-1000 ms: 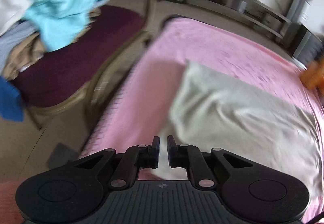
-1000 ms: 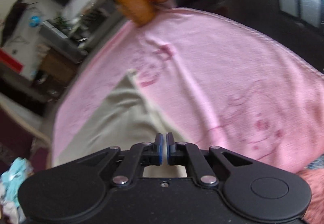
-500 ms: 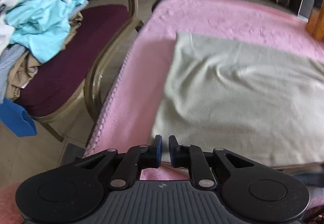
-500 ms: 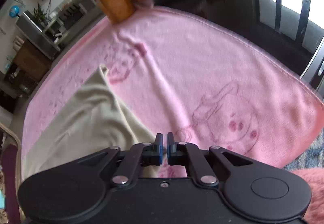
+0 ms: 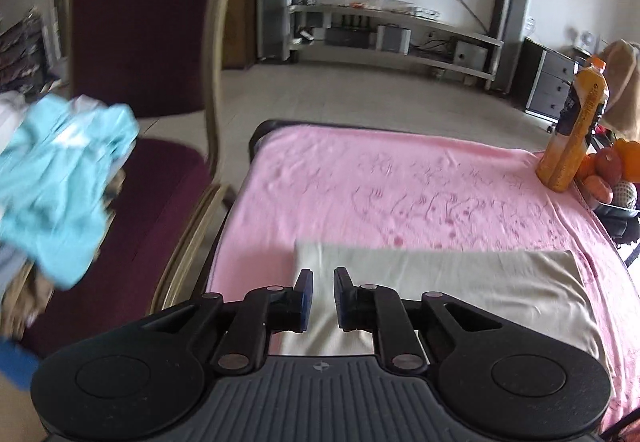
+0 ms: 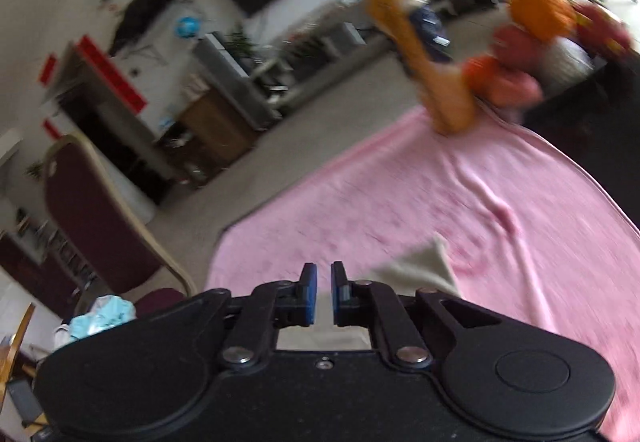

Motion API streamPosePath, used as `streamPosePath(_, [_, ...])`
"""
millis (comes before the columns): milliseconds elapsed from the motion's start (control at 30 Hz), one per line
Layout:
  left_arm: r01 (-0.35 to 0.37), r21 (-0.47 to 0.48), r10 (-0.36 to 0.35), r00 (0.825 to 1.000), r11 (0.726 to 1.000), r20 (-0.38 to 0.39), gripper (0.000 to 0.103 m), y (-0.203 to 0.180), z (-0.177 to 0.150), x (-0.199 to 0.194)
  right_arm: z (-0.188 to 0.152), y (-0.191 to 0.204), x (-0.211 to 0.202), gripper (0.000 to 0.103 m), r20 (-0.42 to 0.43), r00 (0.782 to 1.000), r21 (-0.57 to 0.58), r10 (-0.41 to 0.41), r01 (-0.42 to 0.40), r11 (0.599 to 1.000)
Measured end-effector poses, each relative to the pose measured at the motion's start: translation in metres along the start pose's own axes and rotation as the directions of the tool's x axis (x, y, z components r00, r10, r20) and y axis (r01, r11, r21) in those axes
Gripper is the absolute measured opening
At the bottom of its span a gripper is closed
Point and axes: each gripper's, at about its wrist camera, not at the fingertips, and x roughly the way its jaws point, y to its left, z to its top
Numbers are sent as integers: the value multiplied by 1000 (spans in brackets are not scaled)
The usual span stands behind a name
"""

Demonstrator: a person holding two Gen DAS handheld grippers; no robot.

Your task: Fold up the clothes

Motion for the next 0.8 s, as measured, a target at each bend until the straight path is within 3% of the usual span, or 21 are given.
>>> streamPosePath(200, [39, 118, -30, 997, 992, -71, 14, -18, 10, 76, 15, -27, 68, 18, -34, 998, 6, -48, 48, 999])
streamPosePath(367, [60, 42, -52, 984, 997, -168, 14, -12, 3, 136, 7, -84, 120, 18, -117, 981, 101, -156, 168, 981])
streamPosePath(533, [47, 67, -33, 979, 997, -200, 14, -12, 2, 157, 13, -117, 142, 18, -175, 970, 175, -167, 197, 965])
streamPosePath(733, [39, 84, -20, 976, 996, -218, 14, -15, -1, 163, 10, -136, 163, 18, -244, 966, 297, -92, 164, 941])
streamPosePath(800, [34, 78, -16, 975, 996, -222, 15, -15, -1, 164, 9, -137, 165, 3, -231, 968, 309, -101, 171, 936])
